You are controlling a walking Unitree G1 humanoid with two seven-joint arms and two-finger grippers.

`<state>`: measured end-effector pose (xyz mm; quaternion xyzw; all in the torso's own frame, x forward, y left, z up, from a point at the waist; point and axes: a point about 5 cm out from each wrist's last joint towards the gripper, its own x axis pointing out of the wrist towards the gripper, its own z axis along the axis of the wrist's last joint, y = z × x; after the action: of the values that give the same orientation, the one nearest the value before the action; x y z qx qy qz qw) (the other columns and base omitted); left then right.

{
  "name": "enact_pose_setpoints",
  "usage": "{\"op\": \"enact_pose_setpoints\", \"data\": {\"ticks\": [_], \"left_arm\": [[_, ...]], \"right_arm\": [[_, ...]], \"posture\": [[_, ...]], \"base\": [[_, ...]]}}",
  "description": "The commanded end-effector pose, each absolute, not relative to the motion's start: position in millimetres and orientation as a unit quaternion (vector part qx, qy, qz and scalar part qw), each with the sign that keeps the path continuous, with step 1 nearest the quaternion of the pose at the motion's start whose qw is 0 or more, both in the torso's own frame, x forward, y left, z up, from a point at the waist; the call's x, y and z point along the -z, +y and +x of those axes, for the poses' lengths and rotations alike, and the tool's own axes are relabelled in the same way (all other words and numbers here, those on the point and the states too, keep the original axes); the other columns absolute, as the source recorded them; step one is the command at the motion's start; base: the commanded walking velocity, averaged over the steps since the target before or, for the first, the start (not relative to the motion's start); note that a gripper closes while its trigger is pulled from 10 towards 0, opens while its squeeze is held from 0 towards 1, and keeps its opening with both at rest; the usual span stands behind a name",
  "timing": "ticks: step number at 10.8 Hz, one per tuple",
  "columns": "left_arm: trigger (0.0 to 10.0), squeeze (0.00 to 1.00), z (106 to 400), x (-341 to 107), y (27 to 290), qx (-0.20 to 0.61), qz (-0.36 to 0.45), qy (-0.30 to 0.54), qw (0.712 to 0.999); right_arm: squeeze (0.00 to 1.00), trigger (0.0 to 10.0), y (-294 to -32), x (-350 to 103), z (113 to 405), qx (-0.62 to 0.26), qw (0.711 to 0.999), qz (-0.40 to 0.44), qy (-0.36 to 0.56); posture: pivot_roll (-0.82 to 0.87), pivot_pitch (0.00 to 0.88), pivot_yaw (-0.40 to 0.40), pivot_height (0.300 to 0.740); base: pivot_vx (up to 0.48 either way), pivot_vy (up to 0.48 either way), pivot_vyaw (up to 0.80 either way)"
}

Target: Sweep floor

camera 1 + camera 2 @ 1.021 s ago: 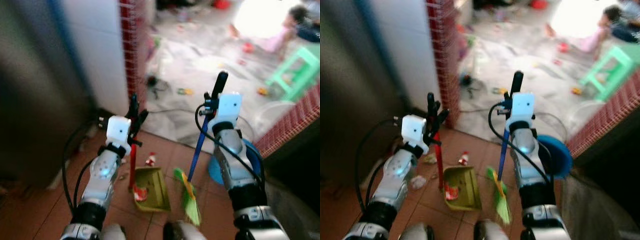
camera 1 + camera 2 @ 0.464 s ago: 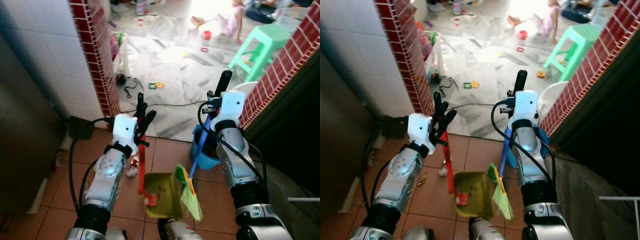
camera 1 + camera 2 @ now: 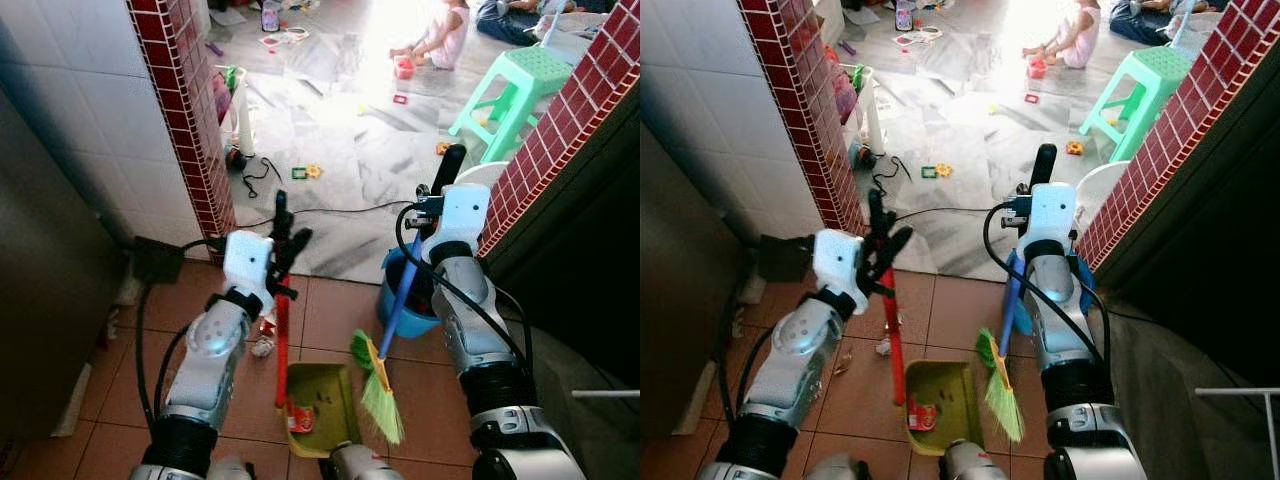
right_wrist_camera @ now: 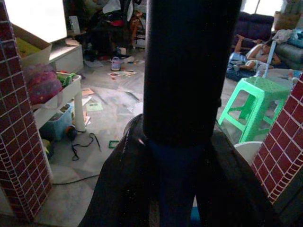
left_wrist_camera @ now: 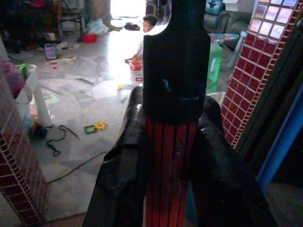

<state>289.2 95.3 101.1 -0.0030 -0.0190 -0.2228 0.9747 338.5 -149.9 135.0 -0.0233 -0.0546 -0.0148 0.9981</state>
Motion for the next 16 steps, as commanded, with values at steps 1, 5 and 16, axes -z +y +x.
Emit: {"op": "enact_pose_setpoints", "data": {"ticks": [1,5,16], "left_arm": [[10.0,0.0,287.6,-114.1,90.3,0.243,-0.009,-0.047,0.969],[10.0,0.0,283.5,-117.0,84.4,0.273,-0.008,-0.049,0.961],[10.0,0.0,283.5,-117.2,80.9,0.281,-0.012,-0.047,0.958]], "right_arm": [[0.0,10.0,-154.9,-134.8,340.3,0.024,0.998,-0.028,-0.049],[0.0,10.0,-158.6,-131.8,340.0,0.035,0.998,-0.033,-0.042],[0.0,10.0,-159.7,-132.1,341.3,0.035,0.998,-0.038,-0.042]], "posture": [[-0.01,0.057,-0.048,0.74],[-0.01,0.058,-0.041,0.74],[-0.02,0.055,-0.042,0.74]], "base": [[0.0,0.0,-0.41],[0.0,0.0,-0.73],[0.0,-0.173,-0.8]]}}
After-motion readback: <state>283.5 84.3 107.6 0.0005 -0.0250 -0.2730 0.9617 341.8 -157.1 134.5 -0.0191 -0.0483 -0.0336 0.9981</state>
